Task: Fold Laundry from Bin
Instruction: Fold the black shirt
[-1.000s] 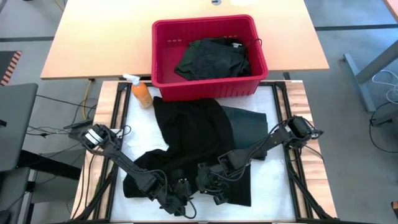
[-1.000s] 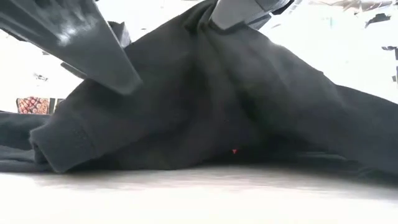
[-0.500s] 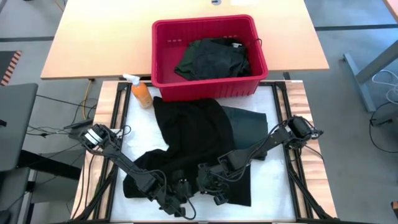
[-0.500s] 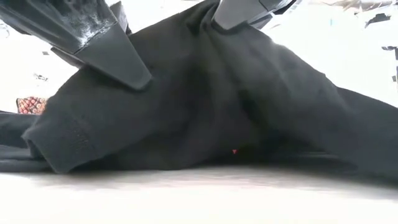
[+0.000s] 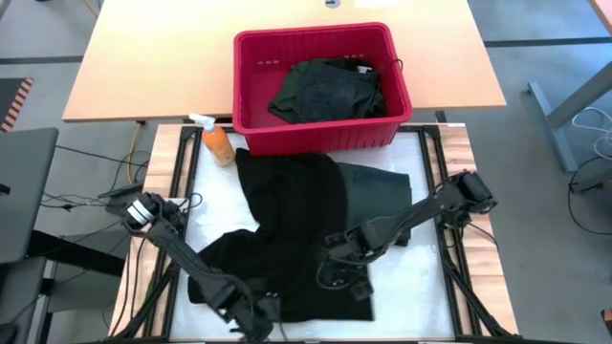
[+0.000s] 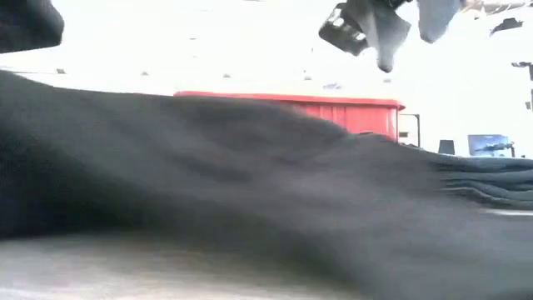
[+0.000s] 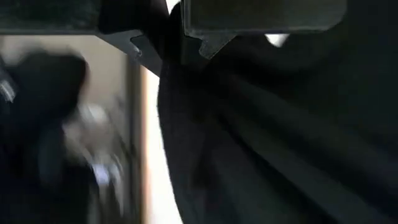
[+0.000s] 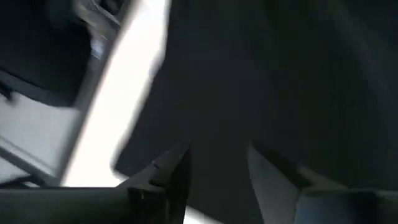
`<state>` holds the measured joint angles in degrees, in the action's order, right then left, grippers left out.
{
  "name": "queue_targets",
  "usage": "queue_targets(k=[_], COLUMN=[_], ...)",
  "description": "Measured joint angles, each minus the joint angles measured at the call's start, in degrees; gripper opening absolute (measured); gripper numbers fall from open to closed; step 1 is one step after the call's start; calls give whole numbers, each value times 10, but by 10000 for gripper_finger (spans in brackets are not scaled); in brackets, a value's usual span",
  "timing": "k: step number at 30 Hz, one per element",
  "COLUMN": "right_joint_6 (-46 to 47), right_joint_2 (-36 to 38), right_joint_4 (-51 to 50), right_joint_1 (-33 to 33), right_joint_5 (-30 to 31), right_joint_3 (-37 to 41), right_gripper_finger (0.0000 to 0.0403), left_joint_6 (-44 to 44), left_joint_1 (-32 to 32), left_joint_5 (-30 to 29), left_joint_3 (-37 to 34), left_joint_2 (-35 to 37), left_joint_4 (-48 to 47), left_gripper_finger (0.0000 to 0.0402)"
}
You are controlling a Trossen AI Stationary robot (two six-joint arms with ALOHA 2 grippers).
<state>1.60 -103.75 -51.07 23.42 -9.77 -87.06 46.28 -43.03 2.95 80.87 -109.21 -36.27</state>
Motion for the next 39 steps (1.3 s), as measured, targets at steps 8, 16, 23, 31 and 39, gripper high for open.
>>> queue_targets(k=[8,16,23,31,39], right_joint_6=[-86,-171,-75,-78,-117], right_joint_2=[103,95,23,-35,-72], right_joint_4=[166,288,312,320,287], right_joint_1=[-61,-172,-294,-330,-328], right_joint_5=[98,107,126,82,83], right_joint_3=[154,212,202,202,168], right_gripper_finger=[185,174,171,171,80], left_joint_6=[254,549,643,611,594], left_joint_1=[-114,-232,-282,-271,-268], left_joint_5=[146,172,131,129,126], left_joint_3=[15,15,16,15,15], left_joint_2=[0,1,2,2,2], left_joint_4=[-57,-88,-98,-114,-135], left_gripper_finger=[0,0,0,0,0])
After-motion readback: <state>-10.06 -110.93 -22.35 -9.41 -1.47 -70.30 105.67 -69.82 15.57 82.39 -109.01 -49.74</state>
